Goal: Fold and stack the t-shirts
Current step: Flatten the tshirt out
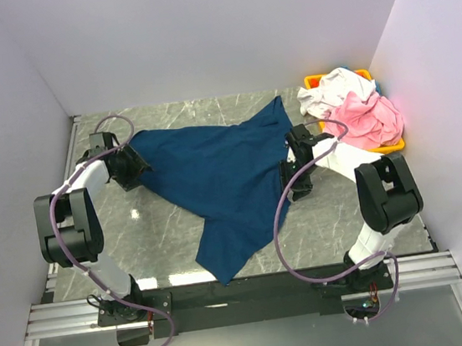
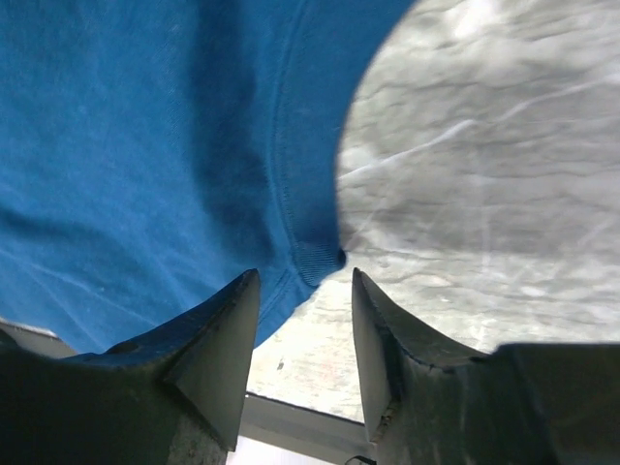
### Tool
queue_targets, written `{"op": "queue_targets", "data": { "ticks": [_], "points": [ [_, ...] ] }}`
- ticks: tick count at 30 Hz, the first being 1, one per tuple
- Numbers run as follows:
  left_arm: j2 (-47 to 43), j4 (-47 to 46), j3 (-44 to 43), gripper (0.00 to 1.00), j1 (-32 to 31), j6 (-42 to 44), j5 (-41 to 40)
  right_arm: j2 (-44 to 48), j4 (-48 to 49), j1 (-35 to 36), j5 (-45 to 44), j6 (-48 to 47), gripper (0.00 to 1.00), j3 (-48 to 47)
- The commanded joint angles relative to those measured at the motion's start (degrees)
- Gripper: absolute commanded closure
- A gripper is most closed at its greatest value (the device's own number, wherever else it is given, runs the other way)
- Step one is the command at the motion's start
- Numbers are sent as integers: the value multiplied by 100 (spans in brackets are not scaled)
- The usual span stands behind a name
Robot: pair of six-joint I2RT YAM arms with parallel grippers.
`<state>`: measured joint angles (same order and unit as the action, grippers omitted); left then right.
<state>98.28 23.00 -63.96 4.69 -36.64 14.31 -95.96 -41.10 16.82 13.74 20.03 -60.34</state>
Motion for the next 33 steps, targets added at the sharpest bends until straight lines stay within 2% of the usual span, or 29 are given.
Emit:
{"op": "queue_targets", "data": {
  "ticks": [1,9,16,19,20,22,27,29,33],
  "points": [
    [-2,-235,7,32,50,96,257,-89,-73,102,173,-105,51,-4],
    [-81,-130,-20,32,76,219,169,-344,-249,199,-231,-26,57,31],
    [-107,-200,103,33,85,175,196,-484,-232,199,-3,-96,64,31],
    [-151,-252,147,34,85,157,231,-599,-223,208,286,-201,78,-57],
    [-169,-287,174,34,85,157,257,-608,-258,199,340,-219,89,-118],
    [-186,-314,174,35,85,175,257,-590,-415,199,375,-228,100,-529],
    [-265,-43,-10,45,67,482,-137,-450,-1180,-238,296,-79,100,-2014],
    [-266,46,-89,45,32,614,-252,-520,-1434,-529,165,-52,100,-2736],
    [-213,196,-213,45,-178,711,-525,-748,-1471,-1329,59,-131,100,-3344]
  ]
}}
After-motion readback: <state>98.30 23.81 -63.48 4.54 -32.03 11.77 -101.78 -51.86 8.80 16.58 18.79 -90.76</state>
